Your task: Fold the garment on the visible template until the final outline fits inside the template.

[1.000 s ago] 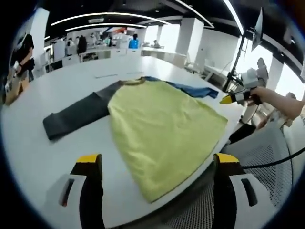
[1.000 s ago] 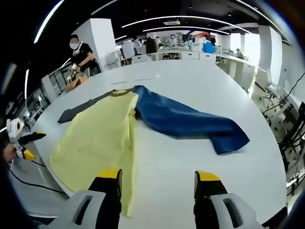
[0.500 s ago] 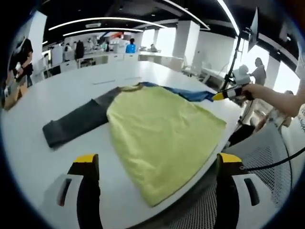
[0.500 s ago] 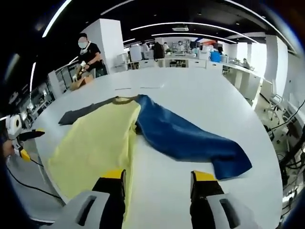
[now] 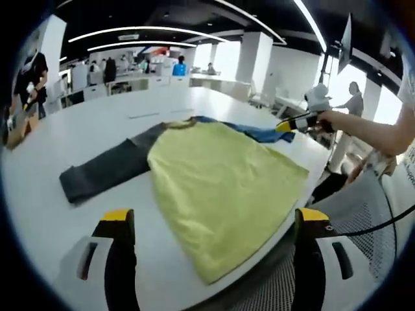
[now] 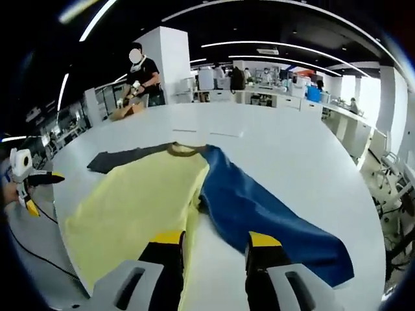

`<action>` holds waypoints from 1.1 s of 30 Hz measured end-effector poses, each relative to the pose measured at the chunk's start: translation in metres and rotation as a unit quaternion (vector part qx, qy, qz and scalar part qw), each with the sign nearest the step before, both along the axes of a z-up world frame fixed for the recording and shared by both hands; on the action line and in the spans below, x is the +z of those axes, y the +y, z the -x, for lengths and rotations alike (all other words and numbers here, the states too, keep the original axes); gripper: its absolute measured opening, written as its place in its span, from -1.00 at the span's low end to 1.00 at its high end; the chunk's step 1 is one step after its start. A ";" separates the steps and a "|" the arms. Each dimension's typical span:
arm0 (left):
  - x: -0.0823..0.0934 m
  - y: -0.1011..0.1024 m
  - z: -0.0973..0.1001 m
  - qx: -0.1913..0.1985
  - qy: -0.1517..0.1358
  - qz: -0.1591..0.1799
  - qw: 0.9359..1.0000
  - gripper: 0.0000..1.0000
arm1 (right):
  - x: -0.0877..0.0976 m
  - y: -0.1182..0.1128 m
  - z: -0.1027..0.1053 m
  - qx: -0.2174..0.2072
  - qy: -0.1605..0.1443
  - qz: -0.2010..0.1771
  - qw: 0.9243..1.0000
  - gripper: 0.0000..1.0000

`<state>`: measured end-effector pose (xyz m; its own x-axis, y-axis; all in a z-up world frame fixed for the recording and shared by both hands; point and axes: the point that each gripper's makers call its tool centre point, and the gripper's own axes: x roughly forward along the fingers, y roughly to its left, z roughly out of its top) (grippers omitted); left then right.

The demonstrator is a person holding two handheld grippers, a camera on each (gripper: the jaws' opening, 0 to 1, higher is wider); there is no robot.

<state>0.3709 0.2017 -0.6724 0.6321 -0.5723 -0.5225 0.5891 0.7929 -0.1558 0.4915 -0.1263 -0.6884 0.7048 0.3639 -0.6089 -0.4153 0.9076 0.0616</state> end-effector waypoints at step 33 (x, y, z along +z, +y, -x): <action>0.004 0.010 -0.013 0.026 -0.008 0.005 1.000 0.80 | -0.046 0.038 -0.062 0.065 0.010 0.029 0.997 -0.82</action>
